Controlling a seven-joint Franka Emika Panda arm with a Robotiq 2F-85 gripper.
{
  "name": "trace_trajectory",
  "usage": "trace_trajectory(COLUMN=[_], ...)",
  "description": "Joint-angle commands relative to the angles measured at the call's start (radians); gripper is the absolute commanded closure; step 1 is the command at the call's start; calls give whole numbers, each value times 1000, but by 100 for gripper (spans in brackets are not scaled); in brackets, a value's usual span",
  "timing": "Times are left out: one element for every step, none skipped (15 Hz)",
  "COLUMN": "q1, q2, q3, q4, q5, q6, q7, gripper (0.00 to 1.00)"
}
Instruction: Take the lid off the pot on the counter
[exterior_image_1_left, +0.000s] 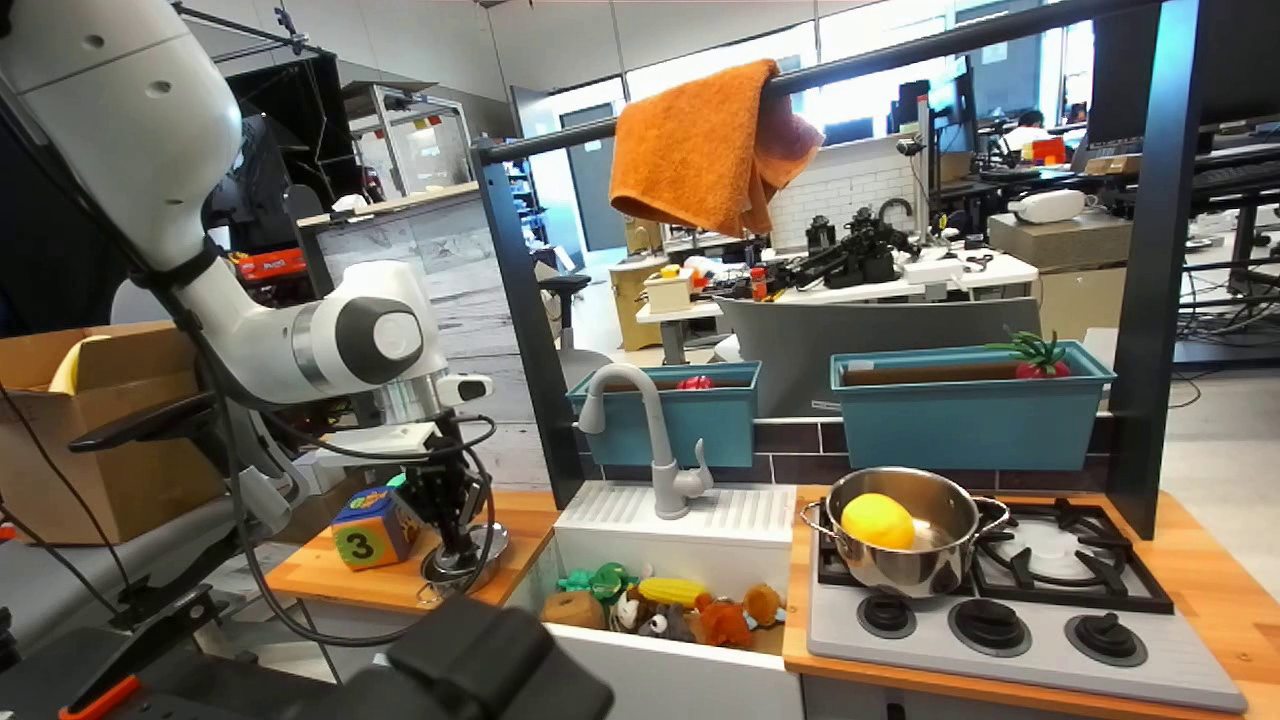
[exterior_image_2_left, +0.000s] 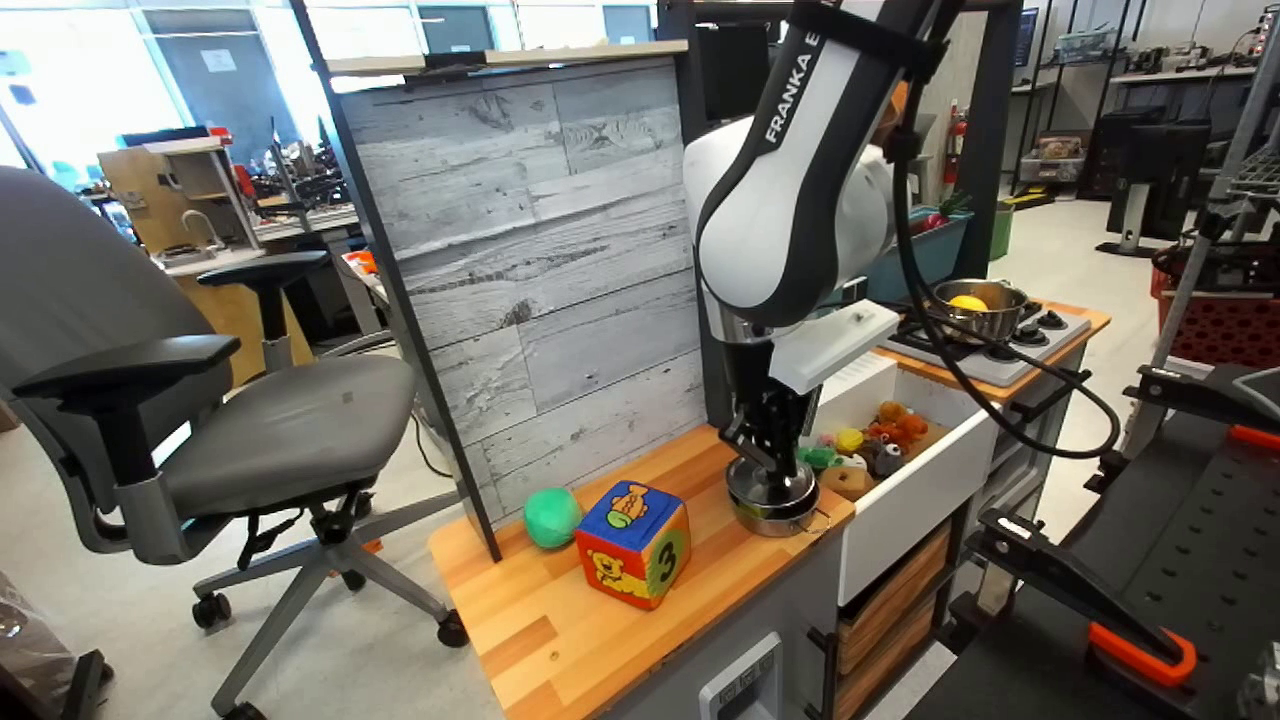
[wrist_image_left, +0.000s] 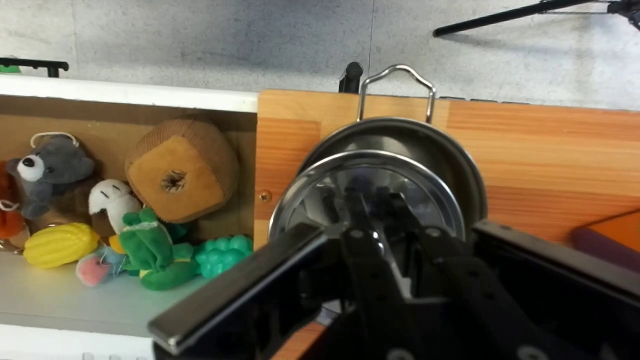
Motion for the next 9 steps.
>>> trace_trajectory(q1=[-8,-7,-5,-3,-2,-3,-5,-8,-10], q2=[21,21,21,21,21,21,21,21,21], q3=[3,2,0,-2,-4,-2,0,3,5], q4=[28,28,28,29,29,29,30,29,30], q5=[-15,-19,-22,-24,-24,-23,-22,-21,-20], q6=[8,11,16,15,18,24,24,27,24], q7=[-1,-5,-6,-5,-3,-3,-7,-11,-15], gripper=[52,45,37,30,23,15,8,0,0])
